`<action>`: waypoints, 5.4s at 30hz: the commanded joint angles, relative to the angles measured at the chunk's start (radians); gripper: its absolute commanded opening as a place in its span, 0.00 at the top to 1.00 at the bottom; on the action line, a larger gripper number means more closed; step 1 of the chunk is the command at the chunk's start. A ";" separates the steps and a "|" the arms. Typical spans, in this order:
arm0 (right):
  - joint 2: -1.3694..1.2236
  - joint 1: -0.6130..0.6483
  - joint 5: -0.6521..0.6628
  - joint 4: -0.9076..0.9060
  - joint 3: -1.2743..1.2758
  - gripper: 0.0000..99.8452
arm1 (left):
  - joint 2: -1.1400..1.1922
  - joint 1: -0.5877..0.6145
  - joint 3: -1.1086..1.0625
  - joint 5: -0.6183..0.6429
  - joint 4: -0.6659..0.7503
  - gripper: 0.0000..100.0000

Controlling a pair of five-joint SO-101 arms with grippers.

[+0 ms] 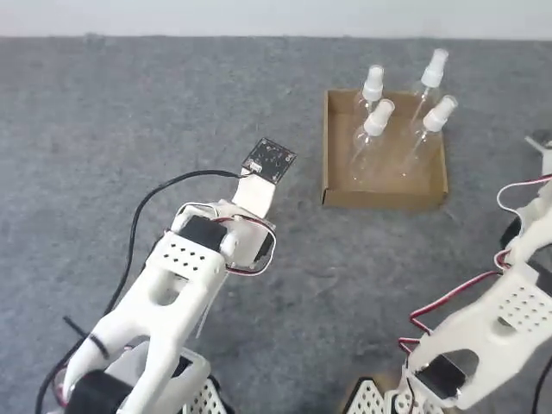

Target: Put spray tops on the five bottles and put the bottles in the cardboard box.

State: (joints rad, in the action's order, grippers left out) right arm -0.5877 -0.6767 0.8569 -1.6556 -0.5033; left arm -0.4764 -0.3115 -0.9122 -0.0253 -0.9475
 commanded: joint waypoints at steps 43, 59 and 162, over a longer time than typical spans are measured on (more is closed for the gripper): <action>1.331 1.494 -0.698 1.047 1.436 0.99 | -0.554 0.466 0.636 0.301 -0.083 0.99; 1.583 1.564 -0.707 1.342 1.723 0.99 | -0.554 0.281 0.397 0.315 0.094 0.99; 1.583 1.445 -0.905 1.526 1.840 0.99 | -0.741 0.342 0.229 0.137 -0.212 0.83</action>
State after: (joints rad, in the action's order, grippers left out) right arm 0.9620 0.7764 -0.0376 -0.1427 1.3656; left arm -1.1377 0.0169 -0.7541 0.1158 -1.1024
